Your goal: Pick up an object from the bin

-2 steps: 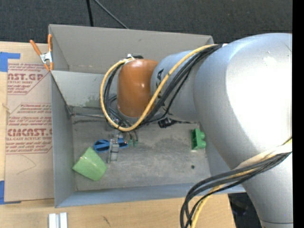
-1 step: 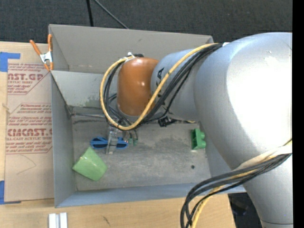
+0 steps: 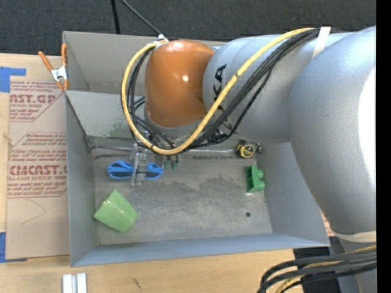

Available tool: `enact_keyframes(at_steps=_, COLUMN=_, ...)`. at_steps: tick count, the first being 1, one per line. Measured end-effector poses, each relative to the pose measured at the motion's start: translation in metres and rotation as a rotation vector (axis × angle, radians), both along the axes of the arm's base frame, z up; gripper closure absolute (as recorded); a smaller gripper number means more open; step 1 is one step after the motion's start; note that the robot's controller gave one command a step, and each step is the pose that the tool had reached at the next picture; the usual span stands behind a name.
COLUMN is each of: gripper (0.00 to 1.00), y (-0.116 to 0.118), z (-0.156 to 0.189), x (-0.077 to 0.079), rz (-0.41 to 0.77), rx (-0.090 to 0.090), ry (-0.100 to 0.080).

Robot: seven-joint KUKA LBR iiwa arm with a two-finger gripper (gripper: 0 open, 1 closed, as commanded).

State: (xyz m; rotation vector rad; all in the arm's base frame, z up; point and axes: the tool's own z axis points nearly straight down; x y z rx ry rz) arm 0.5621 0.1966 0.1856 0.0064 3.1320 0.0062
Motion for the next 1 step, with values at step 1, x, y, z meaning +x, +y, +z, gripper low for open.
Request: enact_keyframes(at_steps=1, gripper=1.00, y=0.0147, z=0.1062, x=0.0265, rz=-0.003, rx=0.001, ry=-0.002)
